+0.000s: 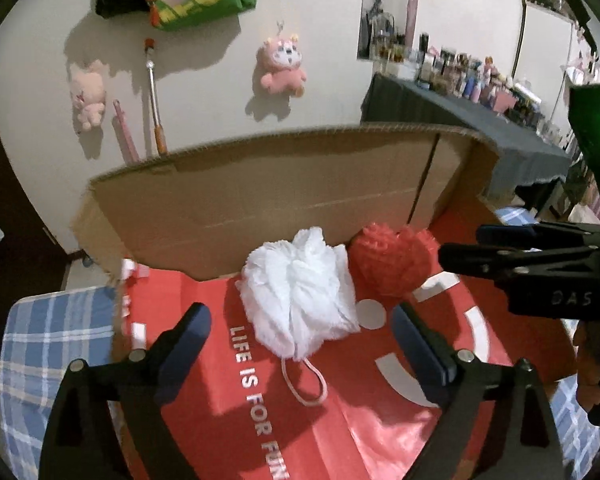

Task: Organize soft objects
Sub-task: 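Open both tools to release the net and pouf inside the box, then withdraw both tools from the box back toward the remaining items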

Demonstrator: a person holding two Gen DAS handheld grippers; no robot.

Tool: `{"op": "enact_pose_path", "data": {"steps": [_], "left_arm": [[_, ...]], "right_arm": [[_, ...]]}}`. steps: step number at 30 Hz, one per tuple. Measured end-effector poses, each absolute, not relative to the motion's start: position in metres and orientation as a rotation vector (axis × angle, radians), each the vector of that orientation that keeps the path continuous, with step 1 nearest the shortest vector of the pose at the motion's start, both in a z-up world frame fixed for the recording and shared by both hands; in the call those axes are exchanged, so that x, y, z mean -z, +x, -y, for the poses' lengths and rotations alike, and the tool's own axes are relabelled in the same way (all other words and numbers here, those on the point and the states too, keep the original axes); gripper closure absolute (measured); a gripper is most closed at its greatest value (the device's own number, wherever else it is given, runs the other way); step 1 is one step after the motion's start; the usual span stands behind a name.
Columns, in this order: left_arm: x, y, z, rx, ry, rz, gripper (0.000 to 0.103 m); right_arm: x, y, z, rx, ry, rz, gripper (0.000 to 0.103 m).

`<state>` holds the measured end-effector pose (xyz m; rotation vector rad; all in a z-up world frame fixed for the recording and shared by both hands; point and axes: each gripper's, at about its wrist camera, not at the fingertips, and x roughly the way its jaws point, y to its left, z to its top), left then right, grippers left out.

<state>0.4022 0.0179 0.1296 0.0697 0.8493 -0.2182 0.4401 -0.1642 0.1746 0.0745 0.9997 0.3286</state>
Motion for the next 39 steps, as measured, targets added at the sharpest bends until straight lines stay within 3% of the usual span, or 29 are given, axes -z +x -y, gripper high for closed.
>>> {"op": "enact_pose_path", "data": {"steps": [7,11,15,22,29,39], "left_arm": [[-0.175,0.339,-0.027,0.21,0.013,-0.72,0.0],[-0.202,0.291,-0.032,0.226,-0.021,-0.629,0.0],[-0.227,0.233,-0.032,0.238,-0.031,-0.516,0.0],[-0.239,0.144,-0.036,0.25,-0.054,-0.401,0.0],[-0.23,0.071,-0.035,0.23,-0.032,-0.305,0.0],[-0.177,0.024,-0.03,0.195,-0.064,-0.321,0.0]], "right_arm": [[-0.218,0.352,0.162,-0.341,0.019,-0.861,0.027],[-0.242,0.301,0.166,-0.369,0.002,-0.775,0.024],[-0.26,0.243,0.166,-0.384,-0.031,-0.673,0.013],[-0.275,0.149,0.167,-0.423,-0.056,-0.531,0.008],[-0.252,0.081,0.174,-0.391,-0.011,-0.45,0.006],[-0.181,0.039,0.181,-0.275,0.014,-0.456,0.006]]}}
